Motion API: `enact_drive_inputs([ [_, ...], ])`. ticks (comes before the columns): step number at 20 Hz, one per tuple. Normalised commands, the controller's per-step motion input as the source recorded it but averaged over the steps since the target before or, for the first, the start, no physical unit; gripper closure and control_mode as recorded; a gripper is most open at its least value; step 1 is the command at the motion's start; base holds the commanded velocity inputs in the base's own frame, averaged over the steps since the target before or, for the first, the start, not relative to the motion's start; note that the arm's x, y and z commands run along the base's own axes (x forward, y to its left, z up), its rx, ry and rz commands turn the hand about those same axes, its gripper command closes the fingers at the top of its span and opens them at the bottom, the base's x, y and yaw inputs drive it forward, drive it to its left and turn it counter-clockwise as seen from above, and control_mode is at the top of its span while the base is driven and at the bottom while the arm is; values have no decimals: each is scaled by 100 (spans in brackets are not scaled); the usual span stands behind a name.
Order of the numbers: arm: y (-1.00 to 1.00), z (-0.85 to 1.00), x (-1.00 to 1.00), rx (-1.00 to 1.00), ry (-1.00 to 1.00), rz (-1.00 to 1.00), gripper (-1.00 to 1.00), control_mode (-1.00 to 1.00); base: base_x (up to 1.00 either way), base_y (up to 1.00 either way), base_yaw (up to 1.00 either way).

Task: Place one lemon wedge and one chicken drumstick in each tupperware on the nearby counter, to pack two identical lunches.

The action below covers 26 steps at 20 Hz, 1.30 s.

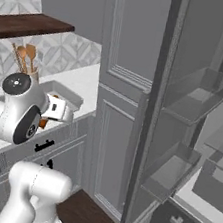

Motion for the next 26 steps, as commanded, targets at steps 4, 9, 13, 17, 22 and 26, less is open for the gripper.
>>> enact_drive_inputs([
  [4, 0, 0, 0, 0, 0, 0, 100, 100, 89, 56, 16],
  [9, 0, 0, 0, 0, 0, 0, 100, 100, 88, 42, 17],
  [13, 15, -21, 39, 0, 5, 13, 100, -100, 36, 10, 13],
  [17, 52, -47, 94, 0, 10, 29, 100, -100, 0, 0, 0],
  [22, 71, -38, 100, -1, 9, 22, 100, -100, 0, 0, 0],
  [26, 33, -31, 95, -6, 6, 4, 100, -100, 0, 0, 0],
])
